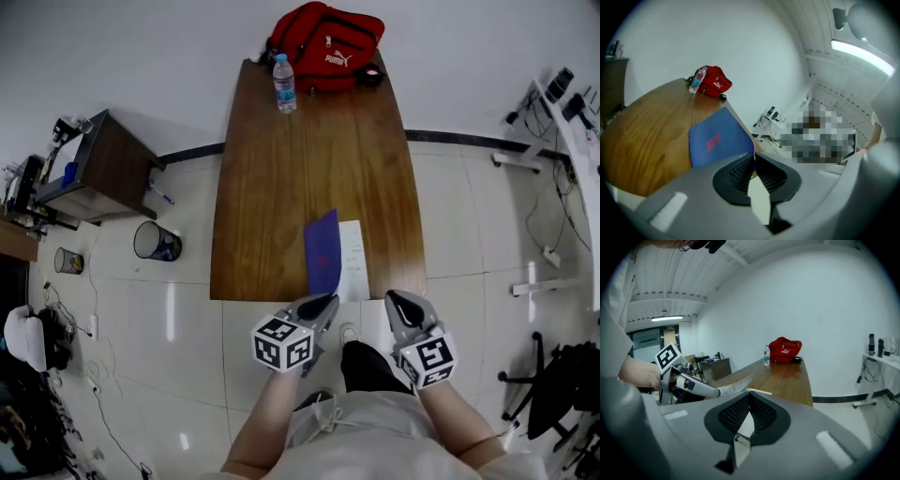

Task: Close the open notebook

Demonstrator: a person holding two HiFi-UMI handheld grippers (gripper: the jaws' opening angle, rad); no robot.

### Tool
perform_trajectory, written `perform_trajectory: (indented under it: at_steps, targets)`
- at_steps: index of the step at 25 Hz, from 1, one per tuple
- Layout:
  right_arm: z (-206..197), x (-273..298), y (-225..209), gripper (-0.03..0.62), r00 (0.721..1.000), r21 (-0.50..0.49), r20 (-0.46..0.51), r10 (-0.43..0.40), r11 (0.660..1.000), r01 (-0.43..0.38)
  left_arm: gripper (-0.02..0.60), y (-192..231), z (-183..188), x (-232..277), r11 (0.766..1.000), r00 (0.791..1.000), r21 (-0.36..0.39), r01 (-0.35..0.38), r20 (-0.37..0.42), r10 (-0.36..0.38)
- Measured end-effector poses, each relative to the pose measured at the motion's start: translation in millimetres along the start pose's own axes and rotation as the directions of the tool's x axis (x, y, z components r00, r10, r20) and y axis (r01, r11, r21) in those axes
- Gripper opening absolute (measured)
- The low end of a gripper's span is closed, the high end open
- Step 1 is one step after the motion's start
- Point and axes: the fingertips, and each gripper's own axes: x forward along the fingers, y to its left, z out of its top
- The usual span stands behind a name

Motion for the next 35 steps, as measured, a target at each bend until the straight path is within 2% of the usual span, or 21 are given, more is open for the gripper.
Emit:
perform_trajectory:
  at_steps: [3, 8, 14, 18, 20, 22, 26, 31, 33, 35]
  targets:
    - [-16, -20, -22, 0.002, 0.998, 0.049, -0.014, -0.068, 0.996, 0.069, 0.026, -5, -18, 34, 0.999, 0.997, 0.001, 0.032, -0.064, -0.032]
    - [-49, -36, -53, 0.002, 0.989, 0.101, -0.052, -0.139, 0.985, 0.143, 0.037, -4, -45, 75, 0.997, 0.985, 0.073, 0.022, -0.170, -0.010]
    - [-79, -34, -72, 0.002, 0.986, 0.116, -0.080, -0.149, 0.981, 0.158, 0.041, 4, -70, 98, 0.991, 0.978, 0.134, -0.014, -0.203, 0.041]
    - [-86, -34, -68, 0.002, 0.986, 0.106, -0.084, -0.146, 0.982, 0.154, 0.055, 5, -82, 106, 0.986, 0.977, 0.165, -0.031, -0.201, 0.065]
    - [-82, -34, -63, 0.002, 0.987, 0.092, -0.075, -0.141, 0.985, 0.148, 0.069, 2, -78, 103, 0.981, 0.983, 0.193, -0.029, -0.173, 0.063]
    - [-76, -36, -56, 0.002, 0.989, 0.071, -0.058, -0.136, 0.988, 0.140, 0.069, -7, -63, 91, 0.975, 0.992, 0.221, -0.032, -0.114, 0.058]
    - [-55, -49, -29, 0.002, 0.992, 0.029, -0.006, -0.126, 0.992, 0.126, 0.067, -33, -24, 38, 0.948, 0.997, 0.309, -0.072, 0.021, 0.069]
    - [-20, -69, 27, 0.002, 0.990, -0.033, 0.083, -0.114, 0.993, 0.117, 0.067, -65, 9, -60, 0.922, 0.980, 0.366, -0.128, 0.187, 0.061]
    - [-8, -82, 50, 0.002, 0.986, -0.052, 0.119, -0.116, 0.991, 0.122, 0.066, -77, 9, -99, 0.918, 0.968, 0.371, -0.142, 0.245, 0.051]
    - [1, -97, 76, 0.002, 0.981, -0.068, 0.154, -0.117, 0.989, 0.128, 0.032, -85, 3, -138, 0.912, 0.953, 0.373, -0.173, 0.298, 0.060]
